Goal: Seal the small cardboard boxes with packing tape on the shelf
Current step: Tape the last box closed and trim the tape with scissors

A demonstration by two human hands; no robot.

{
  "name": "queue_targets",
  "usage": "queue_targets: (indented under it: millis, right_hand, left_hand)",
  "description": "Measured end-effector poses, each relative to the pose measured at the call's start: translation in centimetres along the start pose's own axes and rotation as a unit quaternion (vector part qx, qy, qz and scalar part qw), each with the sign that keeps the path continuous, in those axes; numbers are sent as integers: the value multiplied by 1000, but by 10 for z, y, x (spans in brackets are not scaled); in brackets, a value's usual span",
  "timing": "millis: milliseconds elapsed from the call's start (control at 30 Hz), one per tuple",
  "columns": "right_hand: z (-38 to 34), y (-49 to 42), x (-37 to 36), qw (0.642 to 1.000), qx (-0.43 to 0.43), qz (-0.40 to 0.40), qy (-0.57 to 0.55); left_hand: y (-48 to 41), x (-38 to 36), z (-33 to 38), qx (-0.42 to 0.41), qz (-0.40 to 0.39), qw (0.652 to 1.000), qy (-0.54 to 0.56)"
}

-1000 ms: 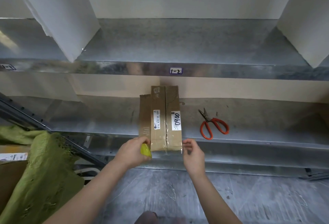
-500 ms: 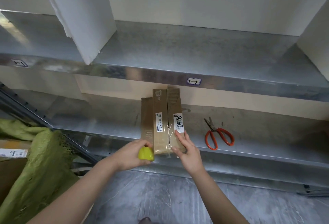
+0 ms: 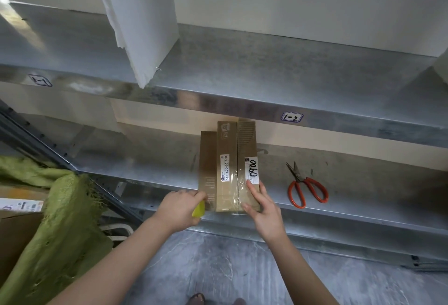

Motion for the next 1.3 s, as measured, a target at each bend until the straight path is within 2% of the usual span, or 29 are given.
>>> queue_targets:
  millis: [167,333,500,667,833,933,1033,1167,1300]
  right_hand:
    - [-10,1,-1,999,13,5,34]
    - [-14,3,0,997,37,21,64]
    - [-18,12,3,988,71,41,129]
    - [1,23,35,955,120,62,263]
    - [57,2,106,934,54,126,330]
    - [91,-20,139,926,9,128,355]
    - [110,-40,144,915,-41,101,389]
    - [103,-47,135,903,-65,134,402]
    - [105,-51,132,882,-127,114,440]
  left_hand:
    - [5,-9,-13,13,11,1000,-24]
    - [13,-2,-22,-1,29,980,199]
    - [15,12,-19,4,53,983,174]
    - [17,19,-7,11,37,983,182]
    - [15,27,-4,27,37,984,169]
    - [15,25,-5,46,39,983,176]
    - [15,20,-5,58,41,977,202]
    - [15,23,0,71,45,974,211]
    - [15,27,9,79,62,973,207]
Point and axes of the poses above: each hand's wrist, its own y-axis away from the middle knuckle, its own x-axis out of the back of the hand, z = x × y, the point moved 7 cm from there along -y, towards the middle knuckle, and after that the axes turned 3 degrees about -x, right-handed, at the moved point
